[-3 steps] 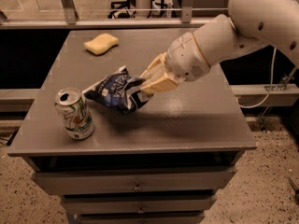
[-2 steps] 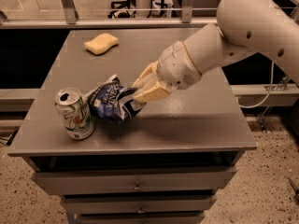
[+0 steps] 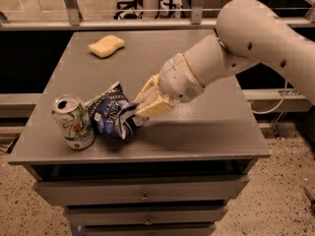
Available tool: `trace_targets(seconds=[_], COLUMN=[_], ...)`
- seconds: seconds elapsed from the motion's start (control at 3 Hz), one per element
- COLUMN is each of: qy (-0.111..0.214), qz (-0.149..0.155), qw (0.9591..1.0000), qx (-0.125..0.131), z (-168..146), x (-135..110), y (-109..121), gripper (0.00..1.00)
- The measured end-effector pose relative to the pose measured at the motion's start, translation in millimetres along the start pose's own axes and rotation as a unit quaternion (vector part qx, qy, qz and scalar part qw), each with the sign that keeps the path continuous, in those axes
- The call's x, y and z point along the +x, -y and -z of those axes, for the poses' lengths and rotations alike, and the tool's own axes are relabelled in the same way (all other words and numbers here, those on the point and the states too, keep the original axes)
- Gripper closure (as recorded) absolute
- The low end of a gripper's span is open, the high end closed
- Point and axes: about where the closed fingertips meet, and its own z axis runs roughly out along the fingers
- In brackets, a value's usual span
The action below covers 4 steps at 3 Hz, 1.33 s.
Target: Move blue chip bag near 7up can
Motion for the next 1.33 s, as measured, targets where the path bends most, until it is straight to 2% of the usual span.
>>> trace_targets(seconds=[0.33,0.67,1.33], qy=[-0.006,-0.02,-0.057], qz=[0.002,0.007,0.019], qw=[1.0,0.9998,0.9982], qx=[-0.005,-0.008,0.007], z=[-2,-1,32], x=[2,6,29], y=[-3,-1,33], gripper=[0.17,0.0,0.0])
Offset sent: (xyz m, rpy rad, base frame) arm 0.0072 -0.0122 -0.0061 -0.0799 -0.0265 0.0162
